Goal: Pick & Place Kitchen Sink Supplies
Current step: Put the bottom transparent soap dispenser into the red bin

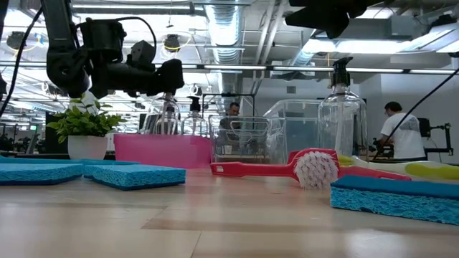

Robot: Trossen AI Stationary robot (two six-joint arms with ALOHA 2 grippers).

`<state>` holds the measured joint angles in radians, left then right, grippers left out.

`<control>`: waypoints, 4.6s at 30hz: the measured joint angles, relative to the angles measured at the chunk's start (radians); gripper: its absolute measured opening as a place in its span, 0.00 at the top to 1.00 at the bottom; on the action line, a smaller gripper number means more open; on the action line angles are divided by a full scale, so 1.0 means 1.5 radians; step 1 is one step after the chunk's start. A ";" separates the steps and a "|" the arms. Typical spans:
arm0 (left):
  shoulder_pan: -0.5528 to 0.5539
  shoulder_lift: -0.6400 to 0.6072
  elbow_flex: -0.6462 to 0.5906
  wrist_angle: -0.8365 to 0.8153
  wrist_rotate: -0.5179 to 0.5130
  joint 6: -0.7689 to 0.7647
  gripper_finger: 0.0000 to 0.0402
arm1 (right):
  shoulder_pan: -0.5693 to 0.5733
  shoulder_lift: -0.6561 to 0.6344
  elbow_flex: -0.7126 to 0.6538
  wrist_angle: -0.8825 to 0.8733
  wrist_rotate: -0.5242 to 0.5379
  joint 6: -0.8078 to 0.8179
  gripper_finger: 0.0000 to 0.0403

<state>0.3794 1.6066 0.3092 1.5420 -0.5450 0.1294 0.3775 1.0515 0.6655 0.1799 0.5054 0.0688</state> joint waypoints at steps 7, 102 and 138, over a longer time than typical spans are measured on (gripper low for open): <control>0.000 0.000 0.000 0.000 0.001 0.000 0.67 | 0.000 0.000 0.000 0.000 0.000 0.000 0.41; -0.003 -0.001 0.000 -0.085 0.025 -0.061 0.50 | 0.000 0.000 0.000 0.000 -0.004 0.007 0.41; -0.002 -0.001 -0.001 -0.155 0.024 -0.019 0.30 | -0.031 0.055 0.001 0.030 -0.005 0.013 0.41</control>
<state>0.3759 1.6058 0.3077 1.3098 -0.5083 0.1005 0.3309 1.1339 0.6662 0.2253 0.4983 0.0875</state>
